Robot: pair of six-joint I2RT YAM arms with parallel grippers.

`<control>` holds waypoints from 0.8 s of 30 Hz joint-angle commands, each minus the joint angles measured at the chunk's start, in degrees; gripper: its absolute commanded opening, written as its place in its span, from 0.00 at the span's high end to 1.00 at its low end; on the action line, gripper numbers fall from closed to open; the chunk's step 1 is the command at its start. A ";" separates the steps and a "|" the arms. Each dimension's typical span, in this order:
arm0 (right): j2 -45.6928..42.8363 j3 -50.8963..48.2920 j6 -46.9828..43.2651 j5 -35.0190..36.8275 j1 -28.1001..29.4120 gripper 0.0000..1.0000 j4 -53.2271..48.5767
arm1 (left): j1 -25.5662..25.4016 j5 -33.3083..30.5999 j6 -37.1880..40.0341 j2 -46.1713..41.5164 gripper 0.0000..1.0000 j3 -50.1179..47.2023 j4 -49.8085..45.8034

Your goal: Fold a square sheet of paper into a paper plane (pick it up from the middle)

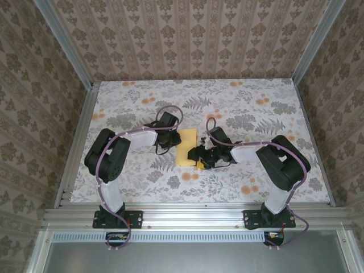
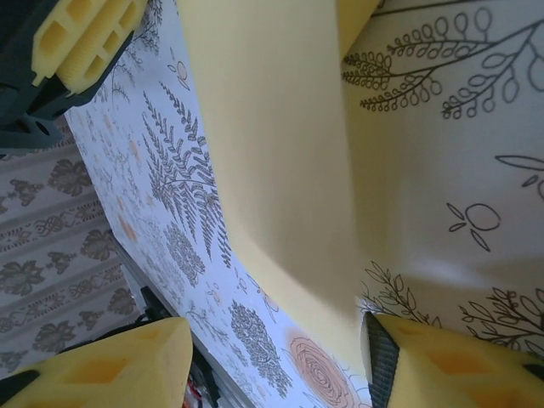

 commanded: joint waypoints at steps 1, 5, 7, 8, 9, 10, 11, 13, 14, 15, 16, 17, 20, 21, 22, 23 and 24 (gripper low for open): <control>-2.83 -1.36 1.70 1.55 0.47 0.48 2.11 | 0.22 -1.69 -0.46 1.96 0.80 -0.54 -3.35; -4.42 -2.24 1.86 3.87 0.47 0.62 1.06 | 0.22 -1.75 -0.37 1.57 0.80 -0.58 -3.44; -5.44 -2.68 1.75 5.28 0.47 0.69 -0.16 | 0.22 -1.76 -0.31 1.26 0.80 -0.58 -3.42; -5.80 -2.72 1.68 5.67 0.47 0.73 -0.70 | 0.22 -1.76 -0.29 1.13 0.80 -0.61 -3.51; -6.11 -2.73 1.52 6.08 0.38 0.78 -1.50 | 0.22 -1.75 -0.29 0.84 0.80 -0.73 -3.43; -6.29 -2.66 1.31 6.46 0.38 0.86 -2.32 | 0.22 -1.69 -0.28 0.42 0.80 -0.76 -3.34; -6.30 -2.48 1.01 6.67 0.34 0.91 -3.05 | 0.22 -1.54 -0.20 0.03 0.80 -0.96 -3.22; -6.07 -1.88 -0.16 7.28 0.21 1.00 -5.62 | 0.13 -1.10 0.02 -1.46 0.79 -1.37 -2.54; -5.87 -1.68 -0.76 7.39 0.05 1.00 -6.56 | 0.06 -0.81 0.19 -2.23 0.79 -1.73 -1.94; -5.70 -1.42 -1.51 7.31 -0.10 1.00 -7.72 | 0.01 -0.27 0.37 -3.27 0.78 -2.13 -1.07; -5.49 -1.09 -2.53 7.10 -0.31 1.00 -9.11 | -0.09 0.28 0.72 -4.45 0.77 -2.68 -0.11; -5.48 -0.77 -3.63 6.83 -0.49 1.00 -10.64 | -0.17 0.93 1.00 -5.34 0.75 -3.43 1.10; -5.35 0.57 -8.07 5.14 -1.46 1.00 -16.14 | -0.64 3.70 1.73 -8.83 0.71 -6.24 6.50; -5.49 0.85 -9.45 4.28 -1.85 1.00 -17.76 | -0.82 4.90 1.91 -9.74 0.71 -7.41 8.42; -5.61 0.98 -11.07 3.45 -2.35 1.00 -19.31 | -1.05 6.11 1.99 -10.43 0.70 -8.49 10.47; -5.61 1.17 -12.42 2.85 -2.79 1.00 -20.72 | -1.31 7.03 1.91 -10.84 0.70 -9.31 11.96; -5.81 1.27 -13.78 2.30 -3.24 1.00 -22.34 | -1.68 7.85 1.91 -11.15 0.70 -9.97 13.48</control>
